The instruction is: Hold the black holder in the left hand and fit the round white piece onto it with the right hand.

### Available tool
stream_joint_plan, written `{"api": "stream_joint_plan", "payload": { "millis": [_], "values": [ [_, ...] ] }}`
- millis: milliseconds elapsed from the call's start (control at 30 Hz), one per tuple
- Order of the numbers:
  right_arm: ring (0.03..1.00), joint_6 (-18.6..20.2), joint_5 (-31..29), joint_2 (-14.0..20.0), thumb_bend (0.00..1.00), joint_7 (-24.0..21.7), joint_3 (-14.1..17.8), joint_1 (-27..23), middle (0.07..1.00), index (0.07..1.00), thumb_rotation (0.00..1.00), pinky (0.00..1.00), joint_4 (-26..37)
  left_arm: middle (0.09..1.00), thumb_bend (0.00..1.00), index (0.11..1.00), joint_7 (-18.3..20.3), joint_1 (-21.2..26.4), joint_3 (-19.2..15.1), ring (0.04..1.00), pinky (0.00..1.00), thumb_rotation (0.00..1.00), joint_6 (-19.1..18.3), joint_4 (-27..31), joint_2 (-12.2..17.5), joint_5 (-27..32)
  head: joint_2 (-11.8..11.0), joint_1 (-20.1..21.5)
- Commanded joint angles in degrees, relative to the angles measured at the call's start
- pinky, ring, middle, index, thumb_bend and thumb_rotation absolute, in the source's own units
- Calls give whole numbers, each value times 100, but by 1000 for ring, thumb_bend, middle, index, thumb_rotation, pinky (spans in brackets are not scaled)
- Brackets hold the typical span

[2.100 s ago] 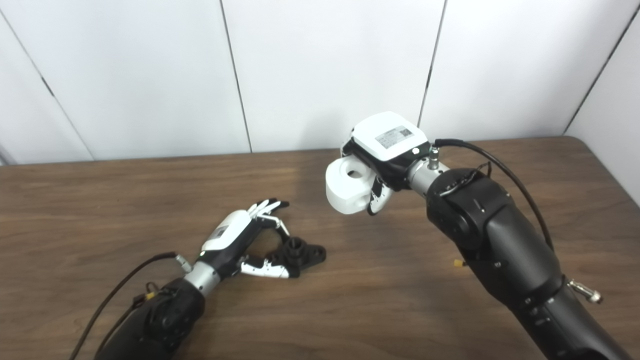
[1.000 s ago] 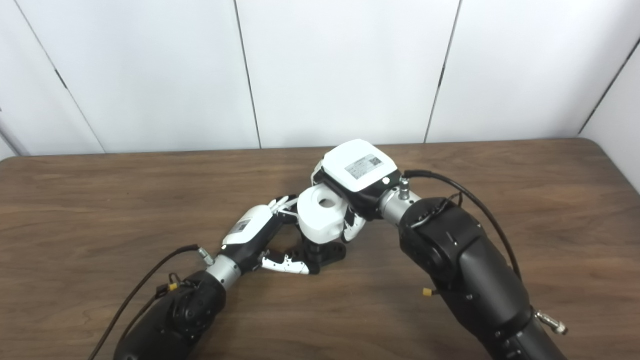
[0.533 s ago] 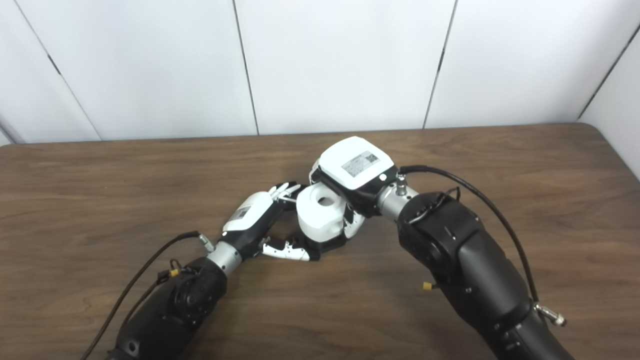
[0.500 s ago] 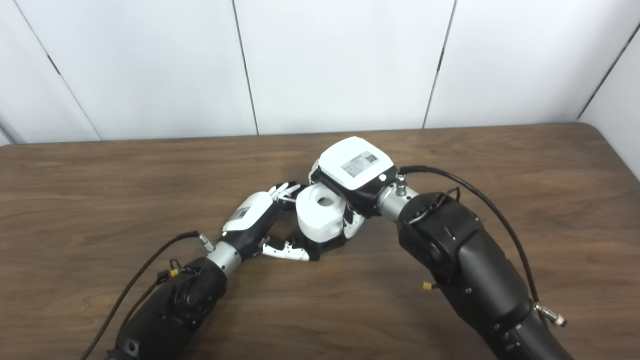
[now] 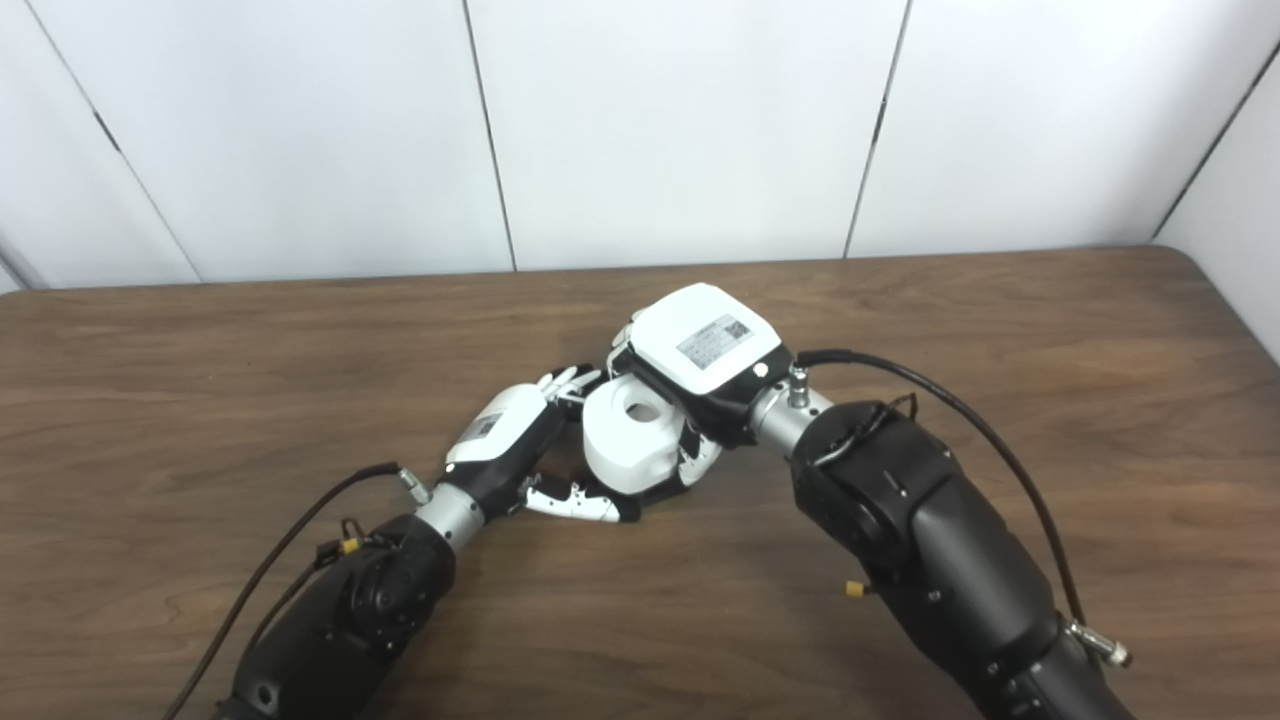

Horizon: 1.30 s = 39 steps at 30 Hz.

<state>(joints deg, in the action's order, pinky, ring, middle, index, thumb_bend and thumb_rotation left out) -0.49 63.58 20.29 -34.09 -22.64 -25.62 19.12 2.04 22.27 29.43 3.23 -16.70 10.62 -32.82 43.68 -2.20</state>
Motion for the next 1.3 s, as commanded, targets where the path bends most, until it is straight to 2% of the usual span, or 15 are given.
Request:
{"api": "stream_joint_plan", "payload": {
  "millis": [0,267,700,733,800,867,1067,1267],
  "values": [
    [848,-90,113,9,525,-78,-117,15,779,483,140,824,-188,947,524,482,552,-297,305,1000,1000,58,-284,-171,-31,-189,1,-20],
    [853,-59,82,-31,525,9,-172,16,782,484,138,829,-334,943,524,482,523,-322,336,1000,1000,58,-274,-117,-25,-186,29,-65],
    [856,7,106,-8,524,-167,-215,4,808,493,147,829,-384,945,524,483,551,-349,330,1000,1000,58,-306,-55,12,-169,35,-48],
    [859,44,147,-8,701,-247,-222,6,830,619,194,822,-340,945,524,483,556,-350,334,1000,1000,59,-302,-56,18,-170,19,-37],
    [875,85,192,-8,925,-290,-208,20,913,872,275,795,-260,946,524,483,571,-353,336,1000,1000,59,-311,-51,23,-168,8,-27],
    [873,77,214,-4,982,-225,-177,31,949,965,306,773,-215,946,524,483,569,-355,337,1000,1000,59,-306,-56,28,-169,6,-21],
    [893,167,149,-47,992,-218,39,-69,996,1000,328,804,-45,940,524,482,480,-349,352,1000,1000,59,-226,-142,37,-207,-15,17],
    [902,217,111,-57,977,-284,228,-196,998,1000,334,826,79,942,524,483,514,-350,354,1000,1000,59,-249,-159,32,-190,-30,37]
  ]
}}
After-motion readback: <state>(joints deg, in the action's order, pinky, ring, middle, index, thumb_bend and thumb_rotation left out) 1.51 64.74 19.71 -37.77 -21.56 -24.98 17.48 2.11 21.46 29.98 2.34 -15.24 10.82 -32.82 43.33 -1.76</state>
